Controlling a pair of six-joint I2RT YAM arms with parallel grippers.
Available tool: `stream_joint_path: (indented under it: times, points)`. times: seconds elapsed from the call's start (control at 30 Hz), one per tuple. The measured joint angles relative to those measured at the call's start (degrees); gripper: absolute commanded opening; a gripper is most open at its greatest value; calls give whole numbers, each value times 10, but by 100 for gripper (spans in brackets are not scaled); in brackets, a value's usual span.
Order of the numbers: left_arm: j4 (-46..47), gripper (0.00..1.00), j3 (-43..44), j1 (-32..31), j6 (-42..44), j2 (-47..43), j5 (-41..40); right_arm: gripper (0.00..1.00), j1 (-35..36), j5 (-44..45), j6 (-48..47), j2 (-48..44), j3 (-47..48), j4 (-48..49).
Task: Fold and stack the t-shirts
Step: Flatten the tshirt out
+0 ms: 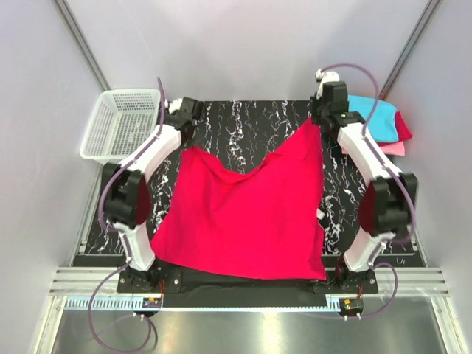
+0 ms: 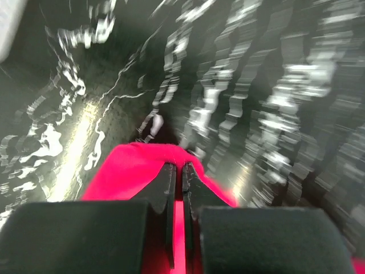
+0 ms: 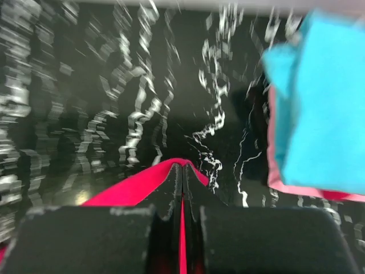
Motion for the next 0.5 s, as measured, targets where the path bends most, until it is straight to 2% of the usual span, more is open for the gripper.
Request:
stream_joint_path:
  times: [0.1, 0.27, 0.33, 0.37, 0.43, 0.47, 0.5]
  points:
    - [-10, 0, 52, 26, -24, 108, 2, 0, -37, -32, 7, 121, 48, 12]
    - [-6, 0, 214, 76, -40, 232, -9, 1, -76, -83, 7, 306, 242, 25]
    - [18, 8, 257, 93, -34, 256, -3, 7, -85, -103, 7, 354, 317, 24]
    - [33, 18, 279, 101, -27, 266, 0, 12, -88, -113, 8, 372, 353, 21]
    - [70, 40, 301, 113, -7, 280, 7, 40, -92, -132, 11, 405, 418, 21]
    - [92, 47, 303, 118, 4, 283, 10, 59, -93, -141, 11, 417, 449, 17]
    - [106, 55, 303, 121, 14, 284, 13, 72, -93, -149, 14, 427, 478, 12]
